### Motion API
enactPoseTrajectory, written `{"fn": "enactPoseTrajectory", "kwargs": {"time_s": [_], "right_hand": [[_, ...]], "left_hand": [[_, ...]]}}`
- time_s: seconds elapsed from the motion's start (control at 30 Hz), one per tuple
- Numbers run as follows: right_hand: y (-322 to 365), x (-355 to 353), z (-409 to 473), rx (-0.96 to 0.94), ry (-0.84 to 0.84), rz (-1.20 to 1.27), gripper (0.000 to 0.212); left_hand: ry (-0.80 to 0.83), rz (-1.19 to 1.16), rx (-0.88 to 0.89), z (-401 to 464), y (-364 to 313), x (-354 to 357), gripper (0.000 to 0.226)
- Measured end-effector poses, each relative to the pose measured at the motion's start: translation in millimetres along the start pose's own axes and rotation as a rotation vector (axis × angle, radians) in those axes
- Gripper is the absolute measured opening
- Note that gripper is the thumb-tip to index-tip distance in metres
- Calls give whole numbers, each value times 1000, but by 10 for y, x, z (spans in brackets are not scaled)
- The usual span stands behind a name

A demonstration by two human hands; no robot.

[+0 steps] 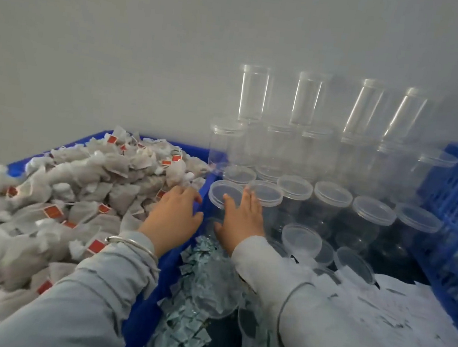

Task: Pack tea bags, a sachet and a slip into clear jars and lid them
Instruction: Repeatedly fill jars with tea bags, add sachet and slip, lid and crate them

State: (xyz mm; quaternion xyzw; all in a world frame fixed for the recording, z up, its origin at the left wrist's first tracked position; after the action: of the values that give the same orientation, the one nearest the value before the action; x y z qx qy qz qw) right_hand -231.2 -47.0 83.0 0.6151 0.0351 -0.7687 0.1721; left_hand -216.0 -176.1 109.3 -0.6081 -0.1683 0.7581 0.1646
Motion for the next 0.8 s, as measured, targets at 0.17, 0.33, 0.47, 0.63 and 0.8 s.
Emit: {"fn": "enactPoseTrajectory", "kwargs": {"time_s": [0.17, 0.33, 0.47, 0.63, 0.8], "right_hand": [[137, 49, -156, -89, -259, 178, 45], [111, -113, -318, -131, -396, 377, 53], [187, -321, -584, -304, -569, 446, 79], [218, -546, -991, -527, -696, 308, 84], [-128, -537, -1349, -356, -654, 111, 89]], "left_hand": [[-2, -8, 128, -85, -227, 31, 58], [153, 38, 183, -190, -325, 172, 88], [238, -96, 271, -277, -439, 98, 107], [293, -192, 337, -414, -592, 58, 94], [396, -193, 483, -692, -845, 113, 88]]}}
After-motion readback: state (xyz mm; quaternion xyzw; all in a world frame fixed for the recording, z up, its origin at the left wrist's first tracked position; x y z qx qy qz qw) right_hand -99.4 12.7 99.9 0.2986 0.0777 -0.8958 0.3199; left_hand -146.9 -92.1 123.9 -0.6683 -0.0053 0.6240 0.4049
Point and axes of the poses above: each hand's wrist, its own z-axis towards the middle knuckle, its own x-axis out of the palm, y = z × x, the point moved 8 cm from there along z, towards the middle knuckle, and after that the axes turned 10 degrees about -x, right-handed, at the moved point
